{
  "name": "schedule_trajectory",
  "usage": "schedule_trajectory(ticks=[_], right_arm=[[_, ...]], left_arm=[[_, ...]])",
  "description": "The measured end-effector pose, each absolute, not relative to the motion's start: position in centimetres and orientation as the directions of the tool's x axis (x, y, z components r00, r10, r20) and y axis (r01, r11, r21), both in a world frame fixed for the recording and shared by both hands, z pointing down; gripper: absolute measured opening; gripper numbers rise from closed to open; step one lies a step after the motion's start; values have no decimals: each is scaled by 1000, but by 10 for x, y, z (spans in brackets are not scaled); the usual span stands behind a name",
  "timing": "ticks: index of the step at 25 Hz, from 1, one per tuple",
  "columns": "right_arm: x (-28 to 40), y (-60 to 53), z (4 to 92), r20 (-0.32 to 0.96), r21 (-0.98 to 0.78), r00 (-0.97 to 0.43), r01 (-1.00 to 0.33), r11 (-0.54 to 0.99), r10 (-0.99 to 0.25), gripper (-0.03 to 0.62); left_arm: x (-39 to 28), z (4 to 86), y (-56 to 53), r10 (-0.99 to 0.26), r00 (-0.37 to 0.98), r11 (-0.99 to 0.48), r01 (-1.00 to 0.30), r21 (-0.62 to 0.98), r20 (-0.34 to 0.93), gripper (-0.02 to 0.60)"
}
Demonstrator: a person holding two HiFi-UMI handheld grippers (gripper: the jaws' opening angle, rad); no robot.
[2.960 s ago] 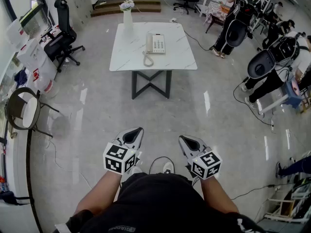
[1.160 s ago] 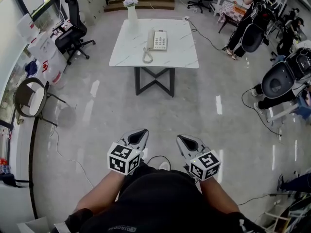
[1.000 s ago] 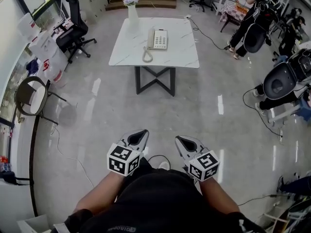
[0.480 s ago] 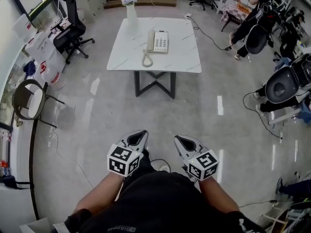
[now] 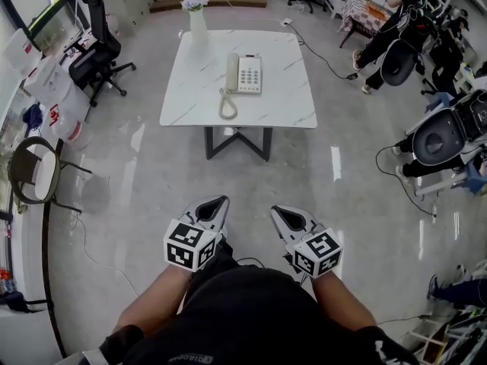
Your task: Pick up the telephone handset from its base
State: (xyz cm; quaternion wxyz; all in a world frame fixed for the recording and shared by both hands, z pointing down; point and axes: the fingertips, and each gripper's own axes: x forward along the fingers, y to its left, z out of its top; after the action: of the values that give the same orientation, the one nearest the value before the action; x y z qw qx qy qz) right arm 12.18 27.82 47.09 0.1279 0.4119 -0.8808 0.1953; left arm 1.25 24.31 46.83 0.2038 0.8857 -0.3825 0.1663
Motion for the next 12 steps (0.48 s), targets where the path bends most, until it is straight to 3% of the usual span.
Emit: schedule_trajectory(ticks=[12], right_arm=[[87, 204, 464, 393, -218, -596, -800, 558, -701, 0]], left_arm=[[-17, 456, 166, -603, 683, -656, -719, 231, 412, 3]])
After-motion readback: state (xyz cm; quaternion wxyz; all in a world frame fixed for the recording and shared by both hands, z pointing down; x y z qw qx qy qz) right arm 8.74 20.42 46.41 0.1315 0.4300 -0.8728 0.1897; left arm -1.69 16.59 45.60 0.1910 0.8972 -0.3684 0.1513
